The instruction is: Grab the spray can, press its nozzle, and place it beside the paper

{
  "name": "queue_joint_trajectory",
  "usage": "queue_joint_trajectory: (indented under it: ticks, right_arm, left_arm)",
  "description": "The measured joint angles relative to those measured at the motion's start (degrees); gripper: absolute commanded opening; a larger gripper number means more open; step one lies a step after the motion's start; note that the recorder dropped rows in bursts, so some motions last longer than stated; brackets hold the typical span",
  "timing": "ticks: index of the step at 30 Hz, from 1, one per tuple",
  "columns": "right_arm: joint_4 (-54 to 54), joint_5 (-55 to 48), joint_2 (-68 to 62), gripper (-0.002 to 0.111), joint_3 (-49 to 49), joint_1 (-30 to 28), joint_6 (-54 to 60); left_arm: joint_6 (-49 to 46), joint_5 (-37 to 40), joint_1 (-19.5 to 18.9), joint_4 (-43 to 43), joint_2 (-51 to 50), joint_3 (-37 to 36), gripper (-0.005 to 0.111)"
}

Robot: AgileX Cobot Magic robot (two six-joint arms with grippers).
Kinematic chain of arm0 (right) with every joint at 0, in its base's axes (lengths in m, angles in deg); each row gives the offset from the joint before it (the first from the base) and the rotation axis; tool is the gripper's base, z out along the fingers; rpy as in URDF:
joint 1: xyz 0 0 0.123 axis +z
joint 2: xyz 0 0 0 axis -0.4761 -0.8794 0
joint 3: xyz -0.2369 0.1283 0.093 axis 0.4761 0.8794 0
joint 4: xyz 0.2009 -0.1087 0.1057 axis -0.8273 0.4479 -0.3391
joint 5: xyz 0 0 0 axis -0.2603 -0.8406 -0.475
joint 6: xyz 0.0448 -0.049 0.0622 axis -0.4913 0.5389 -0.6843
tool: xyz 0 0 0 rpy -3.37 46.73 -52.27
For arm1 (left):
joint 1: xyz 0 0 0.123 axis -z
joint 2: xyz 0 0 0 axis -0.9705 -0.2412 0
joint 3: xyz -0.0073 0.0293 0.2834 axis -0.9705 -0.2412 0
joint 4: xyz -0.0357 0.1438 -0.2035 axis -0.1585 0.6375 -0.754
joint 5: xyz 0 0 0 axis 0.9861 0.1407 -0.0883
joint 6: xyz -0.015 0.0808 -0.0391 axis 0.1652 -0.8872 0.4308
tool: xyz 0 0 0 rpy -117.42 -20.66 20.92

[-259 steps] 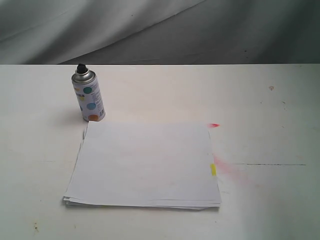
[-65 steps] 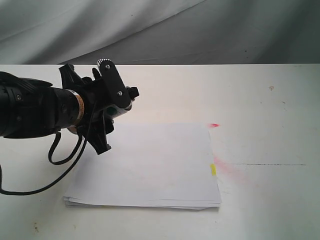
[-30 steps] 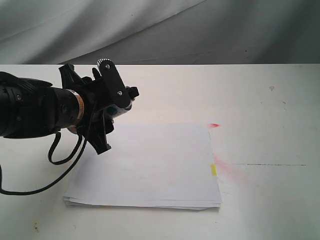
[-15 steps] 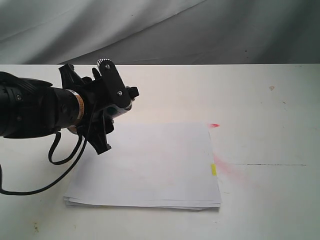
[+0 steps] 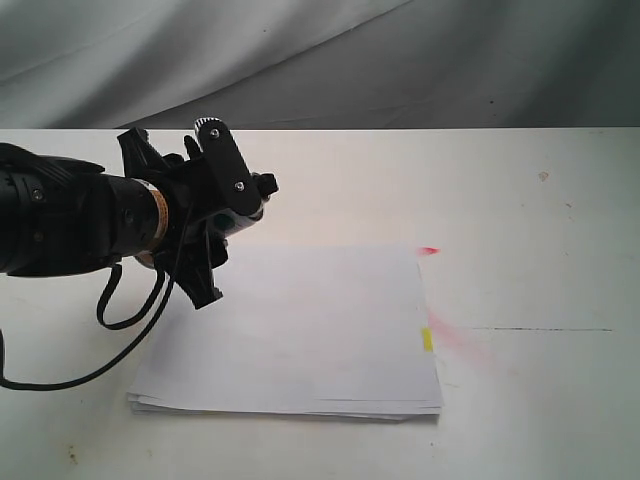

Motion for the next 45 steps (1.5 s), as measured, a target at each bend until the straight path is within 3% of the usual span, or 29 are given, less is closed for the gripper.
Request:
queue_joint_trajectory:
  ticks: [22, 45]
  right_arm:
    - [-21.9, -16.5, -36.5, 0.0, -0.7, -2.2, 22.9]
    - [-25.2, -16.4, -38.5, 0.0, -0.9, -2.2, 27.7]
  left_arm:
    - [0.0, 0.0, 0.0, -0.1, 0.0, 0.0, 0.0]
    - [0.0, 0.0, 0.0, -0.2, 0.0, 0.0, 0.0]
